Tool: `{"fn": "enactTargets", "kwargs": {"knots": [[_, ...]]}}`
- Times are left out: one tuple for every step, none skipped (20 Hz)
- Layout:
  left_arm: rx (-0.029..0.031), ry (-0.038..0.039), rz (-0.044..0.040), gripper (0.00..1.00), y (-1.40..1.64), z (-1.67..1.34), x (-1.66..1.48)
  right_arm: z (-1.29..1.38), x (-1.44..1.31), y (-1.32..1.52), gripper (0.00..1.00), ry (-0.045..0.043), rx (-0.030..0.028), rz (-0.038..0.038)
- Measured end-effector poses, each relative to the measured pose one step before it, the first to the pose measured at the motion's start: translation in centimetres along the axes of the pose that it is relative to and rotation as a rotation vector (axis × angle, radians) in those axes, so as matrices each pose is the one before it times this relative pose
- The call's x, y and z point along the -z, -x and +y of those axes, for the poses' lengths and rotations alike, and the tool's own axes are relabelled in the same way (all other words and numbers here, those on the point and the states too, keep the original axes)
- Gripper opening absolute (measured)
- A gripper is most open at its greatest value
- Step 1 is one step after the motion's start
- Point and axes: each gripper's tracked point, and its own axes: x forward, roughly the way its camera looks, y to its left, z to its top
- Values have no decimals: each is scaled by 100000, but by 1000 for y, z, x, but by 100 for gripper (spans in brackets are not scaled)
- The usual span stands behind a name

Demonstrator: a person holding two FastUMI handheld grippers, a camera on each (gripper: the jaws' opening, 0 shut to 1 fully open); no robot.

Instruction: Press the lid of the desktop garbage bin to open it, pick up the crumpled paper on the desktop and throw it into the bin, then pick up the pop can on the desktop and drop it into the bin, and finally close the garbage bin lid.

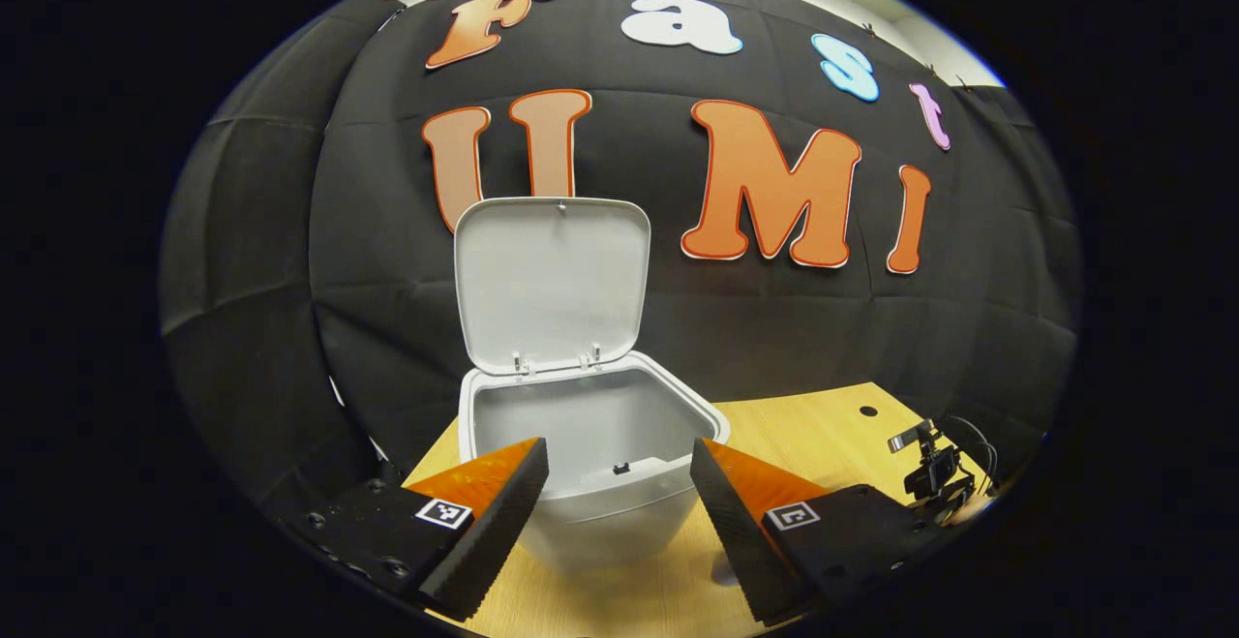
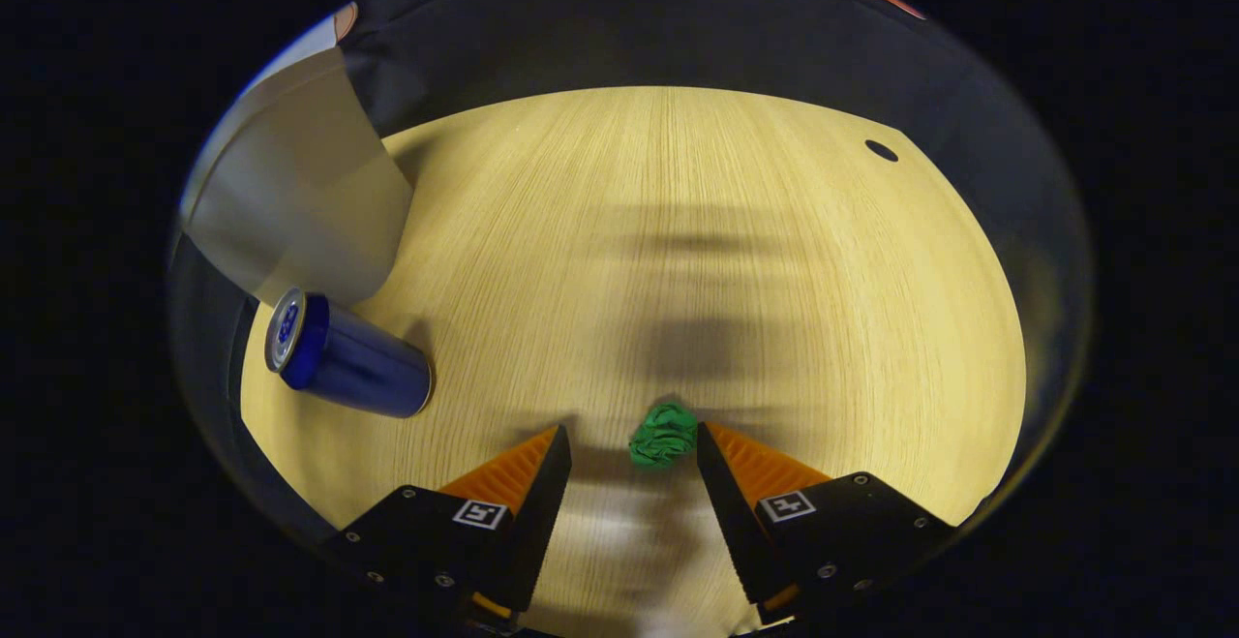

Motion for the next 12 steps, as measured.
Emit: {"fn": "enactTargets", "kwargs": {"knots": [[141,19,82,94,70,-30,78,-147,69,83,77,1501,-5,615],[-28,110,134,94,-14,-23,66,-44,130,-72,75,1141,-300,915],[18,226,-21,94,39,-15,-54,-218,-53,189,70,756,-206,532],[2,379,18,94,58,42,102,-122,-144,128,66,782,-337,-350],[-181,184,106,94,122,71,48,-169,-223,79,61,157,-179,271],[-219,11,46,94,219,180,22,177,-163,173,58,-484,-1212,-141],[-271,-27,79,94,169,137,-29,-56,-272,191,41,-1265,-671,-547],[-376,-111,-24,94,35,146,120,-174,-248,201,48,-1077,44,-1050],[-293,-116,-48,94,130,132,-50,-269,-480,58,43,-713,1200,-1717],[-386,-42,11,94,103,128,43,22,-444,-359,36,-674,166,-1695],[-319,-9,155,94,33,128,38,23,-88,-5,29,-311,-729,16],[-158,-16,46,94,121,58,91,283,450,-177,28,201,-680,1531]]}}
